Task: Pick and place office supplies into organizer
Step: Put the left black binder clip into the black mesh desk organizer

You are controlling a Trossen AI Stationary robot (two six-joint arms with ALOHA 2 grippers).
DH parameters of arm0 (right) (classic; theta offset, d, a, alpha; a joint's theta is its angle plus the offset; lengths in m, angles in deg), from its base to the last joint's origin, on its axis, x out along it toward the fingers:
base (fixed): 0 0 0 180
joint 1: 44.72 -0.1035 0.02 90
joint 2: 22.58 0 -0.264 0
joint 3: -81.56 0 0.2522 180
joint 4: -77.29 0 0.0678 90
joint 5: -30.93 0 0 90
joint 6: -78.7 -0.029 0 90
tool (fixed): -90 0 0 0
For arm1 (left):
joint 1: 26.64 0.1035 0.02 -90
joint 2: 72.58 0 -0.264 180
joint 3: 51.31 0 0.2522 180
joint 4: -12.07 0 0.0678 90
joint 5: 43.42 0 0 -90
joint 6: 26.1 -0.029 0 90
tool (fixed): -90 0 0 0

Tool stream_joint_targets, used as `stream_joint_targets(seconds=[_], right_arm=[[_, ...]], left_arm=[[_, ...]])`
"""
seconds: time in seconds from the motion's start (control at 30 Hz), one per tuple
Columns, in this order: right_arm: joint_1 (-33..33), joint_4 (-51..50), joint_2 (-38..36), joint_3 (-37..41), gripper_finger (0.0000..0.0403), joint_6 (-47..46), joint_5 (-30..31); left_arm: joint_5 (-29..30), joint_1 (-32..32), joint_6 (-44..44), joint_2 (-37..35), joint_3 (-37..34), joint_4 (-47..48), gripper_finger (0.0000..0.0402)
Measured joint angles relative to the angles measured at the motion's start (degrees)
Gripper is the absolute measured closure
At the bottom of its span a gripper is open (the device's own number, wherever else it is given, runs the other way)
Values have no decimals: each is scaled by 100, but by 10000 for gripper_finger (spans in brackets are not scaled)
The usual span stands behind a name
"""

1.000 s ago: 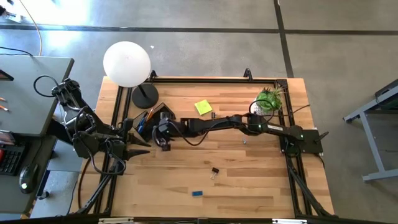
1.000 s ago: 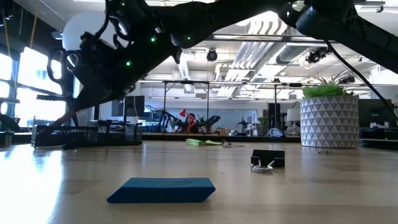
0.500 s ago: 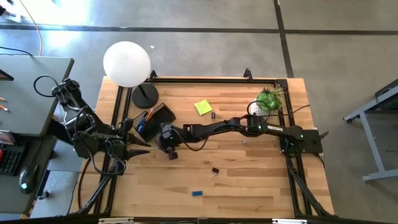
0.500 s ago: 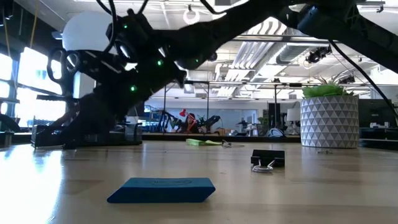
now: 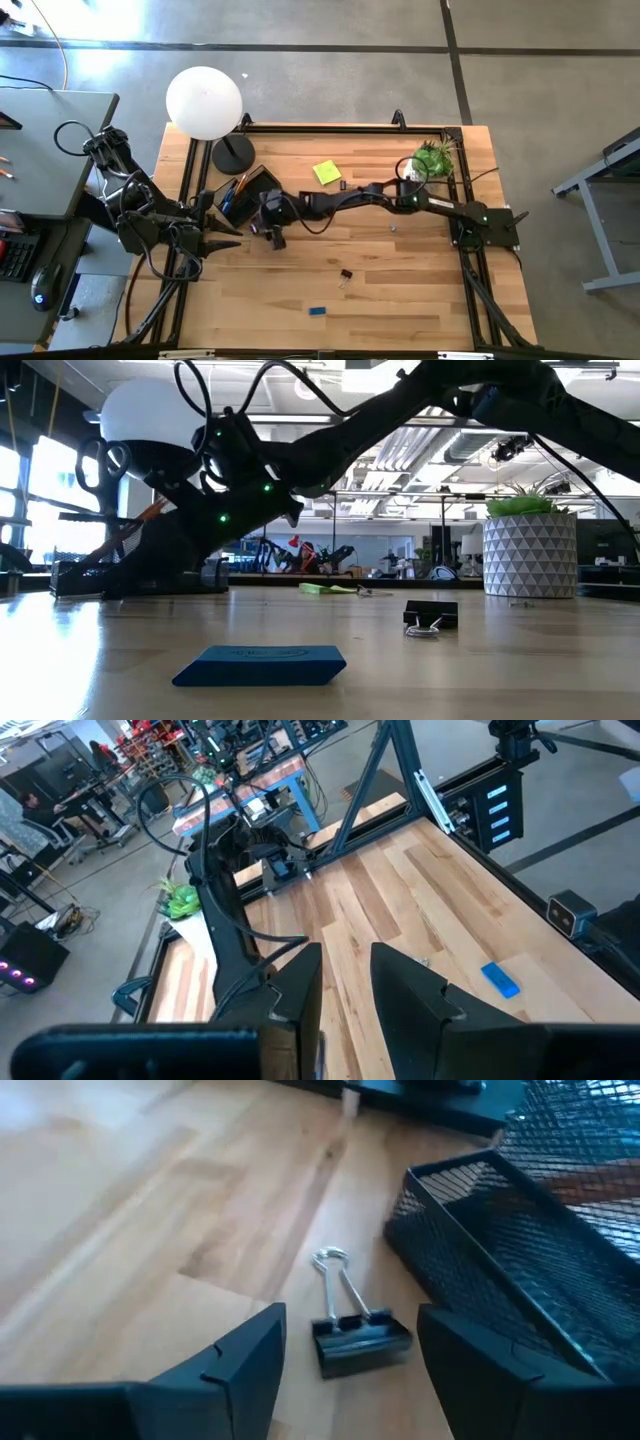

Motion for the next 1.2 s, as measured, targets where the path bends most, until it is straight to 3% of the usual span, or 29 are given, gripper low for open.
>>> stream_joint_targets(seconds=[0.57, 0.93, 1.2], right_arm=[[-44, 532, 302, -20, 188, -3, -315], [-127, 67, 267, -125, 231, -178, -316], [-472, -558, 86, -147, 255, -385, -648]], left_arm=[[2, 2, -7, 0, 0, -2, 323], [-34, 0, 0, -1, 0, 4, 323], [-77, 2, 15, 2, -2, -18, 323]])
